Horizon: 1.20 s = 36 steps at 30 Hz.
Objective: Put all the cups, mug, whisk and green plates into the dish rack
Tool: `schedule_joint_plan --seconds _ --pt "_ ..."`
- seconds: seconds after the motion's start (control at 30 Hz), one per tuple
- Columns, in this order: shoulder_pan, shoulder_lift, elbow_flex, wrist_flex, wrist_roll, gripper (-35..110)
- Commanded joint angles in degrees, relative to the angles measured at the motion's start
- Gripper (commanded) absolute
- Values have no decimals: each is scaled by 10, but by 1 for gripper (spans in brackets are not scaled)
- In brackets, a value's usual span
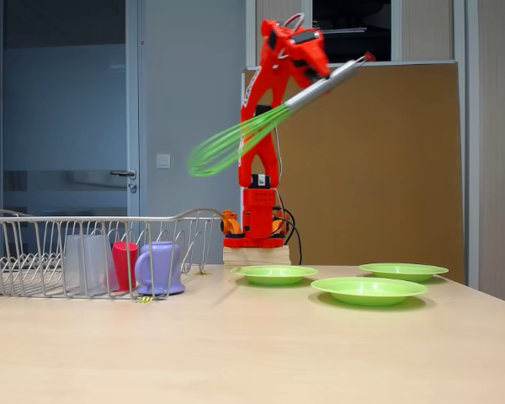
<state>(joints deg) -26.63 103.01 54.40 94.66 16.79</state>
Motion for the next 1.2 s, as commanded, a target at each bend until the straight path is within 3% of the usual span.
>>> schedule_joint_plan --seconds 0.0,0.4,0.77,1.17 --pt "83 63 76 12 -103 0" --pt "342 93 212 33 -472 0" --pt "498 25 306 -50 -546 0" --pt "563 -169 283 -156 -611 0"
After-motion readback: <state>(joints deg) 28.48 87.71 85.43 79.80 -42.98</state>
